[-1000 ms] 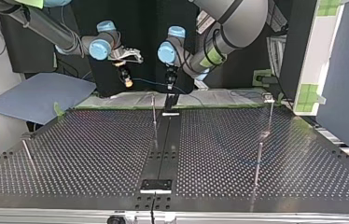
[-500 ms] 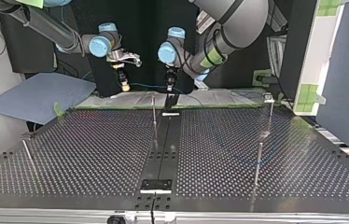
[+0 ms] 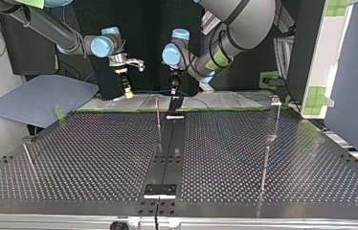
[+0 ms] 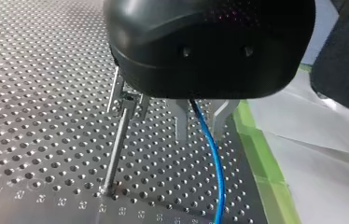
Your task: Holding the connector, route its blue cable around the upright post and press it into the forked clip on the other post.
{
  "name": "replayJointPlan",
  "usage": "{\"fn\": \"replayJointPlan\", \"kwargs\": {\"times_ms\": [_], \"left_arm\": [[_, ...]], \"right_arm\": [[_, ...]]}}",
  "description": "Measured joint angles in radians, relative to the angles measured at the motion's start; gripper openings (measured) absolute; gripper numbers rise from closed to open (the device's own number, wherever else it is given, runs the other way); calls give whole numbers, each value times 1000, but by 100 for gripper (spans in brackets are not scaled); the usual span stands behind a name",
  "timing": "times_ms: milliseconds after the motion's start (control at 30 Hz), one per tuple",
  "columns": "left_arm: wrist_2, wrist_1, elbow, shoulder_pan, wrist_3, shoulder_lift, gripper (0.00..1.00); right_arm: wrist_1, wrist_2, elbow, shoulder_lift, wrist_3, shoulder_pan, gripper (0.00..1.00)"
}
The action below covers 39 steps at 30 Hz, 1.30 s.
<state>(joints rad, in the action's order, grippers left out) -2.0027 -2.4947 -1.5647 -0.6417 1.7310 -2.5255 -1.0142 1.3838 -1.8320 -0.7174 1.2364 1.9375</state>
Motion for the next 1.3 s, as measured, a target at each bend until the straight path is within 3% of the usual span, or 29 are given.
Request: {"fn": "replayJointPlan", "kwargs": {"times_ms": [133,167,200,267,300,367,733,1000,1167,1300], "left_arm": [[0,6,0,0,21,0,25],[0,7,0,0,23,0,49],[0,7,0,1,25,0,49],[2,12,0,3,30,0,72],[2,16,0,4,33,0,72],[1,28,0,5,40,0,85],[-68,86,0,8,60,0,82],[-129,61,-10,-11,51,0,82],[-178,83,-23,-30,40,1,97],[-213,98,-25,-44,37,3,100]], "right_arm": [[-8,-16,0,0,6,-1,0],[-9,-19,0,0,7,-1,0],[-9,-22,0,0,8,-1,0],[-8,-29,0,0,9,-1,0],[-7,-32,0,0,9,-1,0],[-6,-36,0,0,9,-1,0],[14,-62,0,0,0,8,0],[50,-67,0,0,-21,8,0],[55,-69,0,0,-23,8,0],[57,-70,0,0,-23,8,0]]}}
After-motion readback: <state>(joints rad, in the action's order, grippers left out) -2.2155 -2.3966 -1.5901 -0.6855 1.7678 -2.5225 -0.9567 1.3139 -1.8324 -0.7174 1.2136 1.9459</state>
